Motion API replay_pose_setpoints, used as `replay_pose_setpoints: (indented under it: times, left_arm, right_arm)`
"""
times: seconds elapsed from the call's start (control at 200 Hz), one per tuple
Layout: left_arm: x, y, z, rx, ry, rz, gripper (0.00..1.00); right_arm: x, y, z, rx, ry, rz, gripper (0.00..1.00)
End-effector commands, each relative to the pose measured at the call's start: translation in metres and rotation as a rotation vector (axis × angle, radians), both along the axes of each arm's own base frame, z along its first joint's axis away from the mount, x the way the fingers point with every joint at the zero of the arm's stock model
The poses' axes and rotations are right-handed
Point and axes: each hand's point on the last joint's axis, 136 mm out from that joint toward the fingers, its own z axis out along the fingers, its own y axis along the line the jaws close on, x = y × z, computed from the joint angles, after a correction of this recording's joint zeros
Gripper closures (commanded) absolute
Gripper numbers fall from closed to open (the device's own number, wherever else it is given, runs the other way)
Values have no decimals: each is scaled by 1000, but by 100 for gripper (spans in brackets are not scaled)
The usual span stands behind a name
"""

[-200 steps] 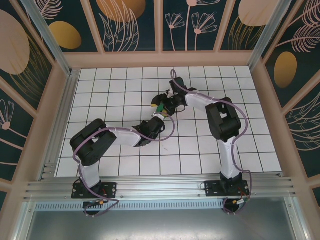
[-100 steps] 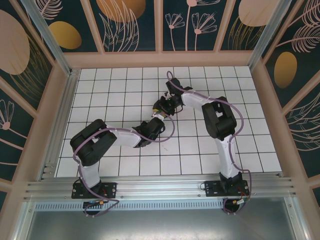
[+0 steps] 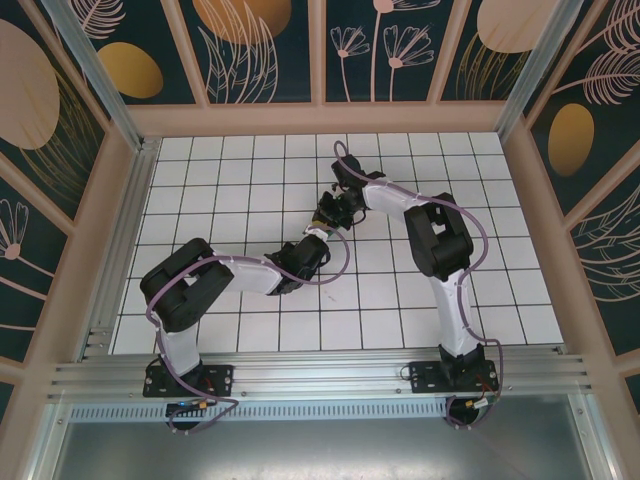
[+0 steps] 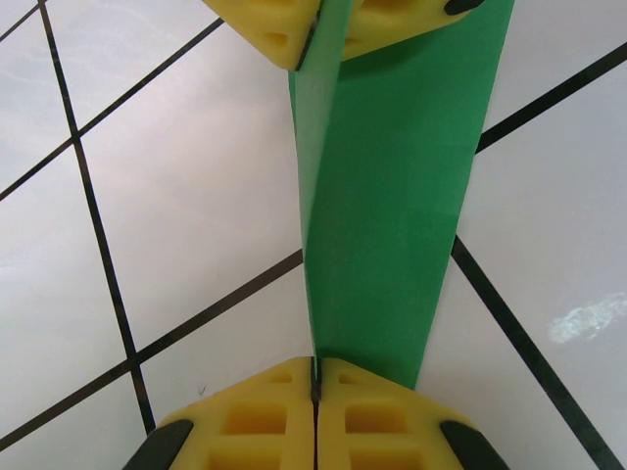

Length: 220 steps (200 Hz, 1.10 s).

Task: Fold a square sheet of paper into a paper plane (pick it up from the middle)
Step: Fold the wing for the fifth time at the center of the table.

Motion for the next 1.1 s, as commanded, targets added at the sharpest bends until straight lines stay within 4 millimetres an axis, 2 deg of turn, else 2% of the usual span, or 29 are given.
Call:
replay_pose_setpoints:
  times: [0.0, 0.225, 0.575, 0.866, 0.951, 1.096]
  left_arm:
    - [-24, 17, -31, 89, 109, -11, 91]
    - [-24, 18, -32, 91, 110, -9, 91]
    - [-25, 19, -34, 94, 116, -2, 91]
    - [-28, 8, -21, 6, 125, -12, 81]
    - [-27, 7, -21, 4, 129, -15, 84]
    - [-29, 8, -31, 28, 146, -16, 90]
  right_arm:
    - [4, -3, 9, -25, -22, 3, 87]
    - [4, -7, 15, -52, -46, 1, 80]
    - [-5, -4, 26, -17, -63, 19, 87]
    - [-3, -7, 7, -15, -110, 85, 91]
    - [-2, -5, 10, 7, -128, 106, 86]
    - [-4, 2, 28, 44, -156, 127, 74]
